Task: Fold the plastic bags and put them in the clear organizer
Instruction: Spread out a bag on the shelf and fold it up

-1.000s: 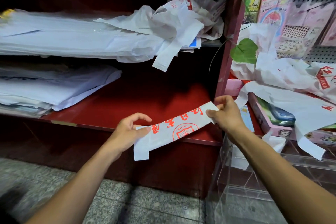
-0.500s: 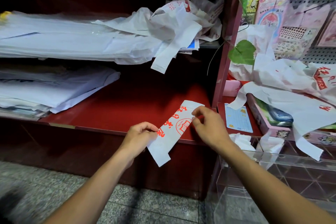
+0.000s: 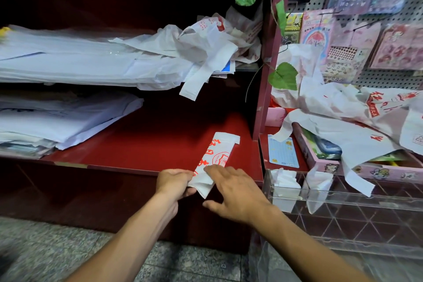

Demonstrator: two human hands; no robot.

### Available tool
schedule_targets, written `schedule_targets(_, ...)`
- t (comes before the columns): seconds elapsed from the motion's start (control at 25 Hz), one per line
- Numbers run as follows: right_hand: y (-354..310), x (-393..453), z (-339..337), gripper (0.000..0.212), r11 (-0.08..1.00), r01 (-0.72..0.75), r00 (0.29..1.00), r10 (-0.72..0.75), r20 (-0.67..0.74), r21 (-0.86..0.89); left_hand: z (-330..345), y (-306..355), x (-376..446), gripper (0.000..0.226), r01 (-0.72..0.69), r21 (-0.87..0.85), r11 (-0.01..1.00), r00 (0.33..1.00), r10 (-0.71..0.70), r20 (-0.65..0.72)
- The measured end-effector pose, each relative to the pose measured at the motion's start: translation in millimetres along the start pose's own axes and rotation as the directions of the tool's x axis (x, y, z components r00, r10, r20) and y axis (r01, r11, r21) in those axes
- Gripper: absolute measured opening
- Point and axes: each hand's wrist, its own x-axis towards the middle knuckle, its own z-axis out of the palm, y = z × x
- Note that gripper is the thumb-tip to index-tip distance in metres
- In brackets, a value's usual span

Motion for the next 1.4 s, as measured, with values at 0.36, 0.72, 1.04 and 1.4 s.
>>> schedule_targets(0.36, 27.4, -8.1, 13.6, 0.053, 0.988, -0.087, 0.993, 0.077, -0.088, -0.124, 11.7, -3.1, -8.4, 0.051, -0.093, 0.151, 0.984, 0.959, 0.047, 0.281)
schedule_targets(0.72, 38.8, -12.1, 20.6, 0.065, 0.995, -0.061, 0.996, 0.056, -0.067, -0.077, -1.6, -30.8, 11.8, 0.073, -0.738, 0.634, -0.229, 0.392, 0.619, 0.68)
schedule_targets(1.04, 38.0, -10.1, 19.4, 0.013, 0.994, 0.014, 0.973, 0.011, -0.231, 0.104, -3.5, -29.5, 26.4, 0.029, -0.806, 0.548, 0.223, 0.547, 0.634, 0.547)
schedule_targets(1.4, 42.4, 6.2, 8.8, 0.02, 0.593, -0.222, 0.879, 0.466, -0.104, 0.774, 3.6, -17.9, 17.5, 0.01, -0.68, 0.324, 0.658, 0.726, 0.542, 0.423)
